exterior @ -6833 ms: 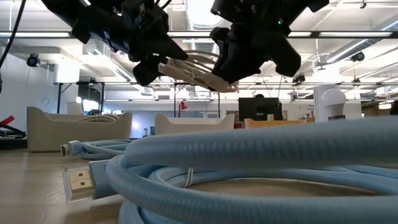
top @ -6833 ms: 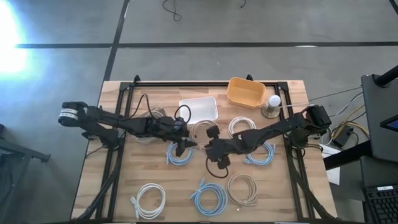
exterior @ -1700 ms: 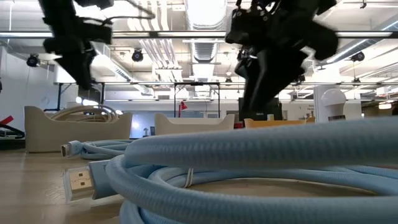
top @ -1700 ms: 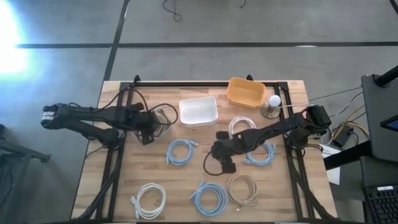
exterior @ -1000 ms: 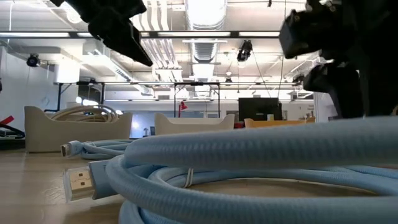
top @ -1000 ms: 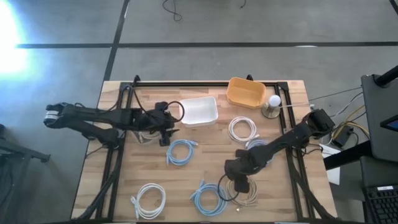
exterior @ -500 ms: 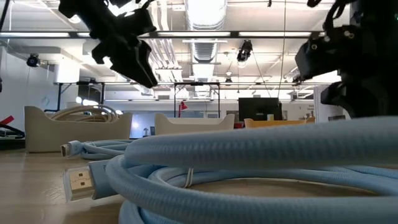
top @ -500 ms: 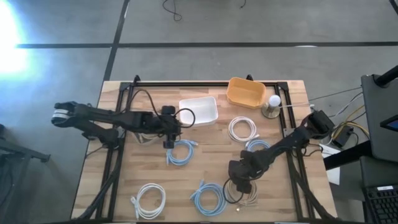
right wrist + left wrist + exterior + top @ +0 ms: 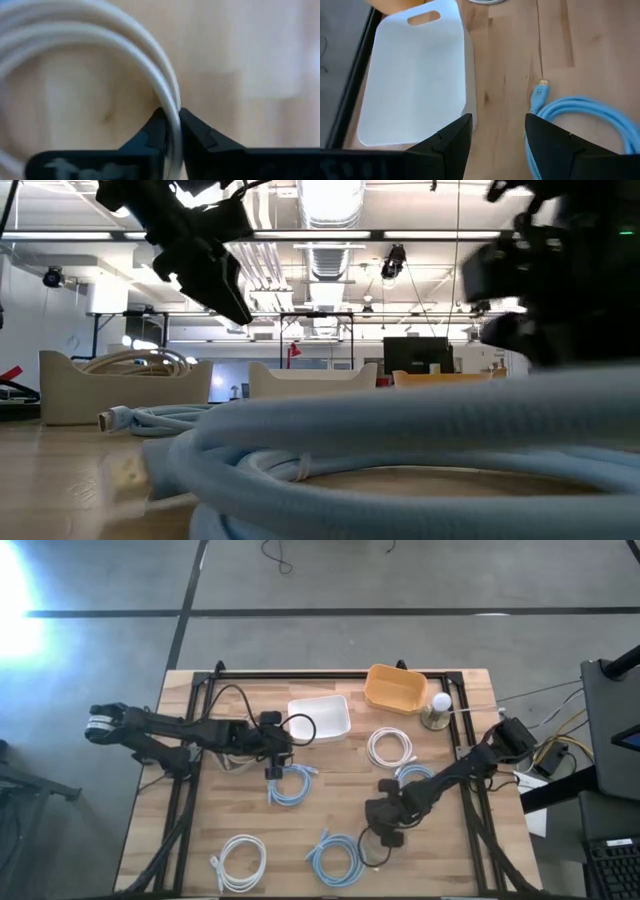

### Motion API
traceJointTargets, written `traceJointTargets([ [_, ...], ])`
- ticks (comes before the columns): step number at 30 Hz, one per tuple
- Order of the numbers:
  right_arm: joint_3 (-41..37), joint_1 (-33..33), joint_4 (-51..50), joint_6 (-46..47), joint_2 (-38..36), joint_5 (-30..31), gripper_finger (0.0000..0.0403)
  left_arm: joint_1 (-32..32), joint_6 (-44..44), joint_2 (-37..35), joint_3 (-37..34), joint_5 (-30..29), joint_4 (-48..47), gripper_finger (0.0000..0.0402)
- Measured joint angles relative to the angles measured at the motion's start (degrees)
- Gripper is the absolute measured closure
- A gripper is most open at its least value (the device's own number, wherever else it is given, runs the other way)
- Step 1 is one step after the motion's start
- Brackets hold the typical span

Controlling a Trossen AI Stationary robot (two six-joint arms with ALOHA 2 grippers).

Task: Sort HDMI cables
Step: Put the brown HDMI cable into the gray bin

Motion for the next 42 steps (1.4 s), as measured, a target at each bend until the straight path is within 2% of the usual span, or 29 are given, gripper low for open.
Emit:
traceJointTargets([
  [2,0.9,-1.0,-0.6,-3.3,-0.1,3.1,0.0384,0.0,-4.1,0.0,0.0,0.8,0.3,0.0195],
  [9,5.3,-4.4,-0.9,-18.2,-0.1,18.4,0.0385,0.0,-17.7,0.0,0.0,5.4,2.7,0.0195],
  [13,8.3,-7.3,-0.9,-24.7,-0.1,27.1,0.0386,0.0,-21.2,0.0,-0.1,10.0,6.4,0.0195],
  [18,12.0,-10.8,-0.2,-29.1,-0.1,33.0,0.0387,0.0,-21.9,0.0,-0.1,14.3,11.6,0.0195],
  [25,16.0,-12.8,1.2,-36.6,-0.1,35.3,0.0387,0.0,-24.3,0.0,-0.1,15.1,12.5,0.0195],
  [37,20.2,-12.7,7.0,-46.2,-0.2,35.4,0.0387,0.0,-23.8,0.0,-0.2,26.9,18.2,0.0195],
  [42,20.0,-12.7,9.6,-49.9,-0.2,35.3,0.0387,0.0,-22.9,0.0,-0.2,28.8,19.9,0.0195],
])
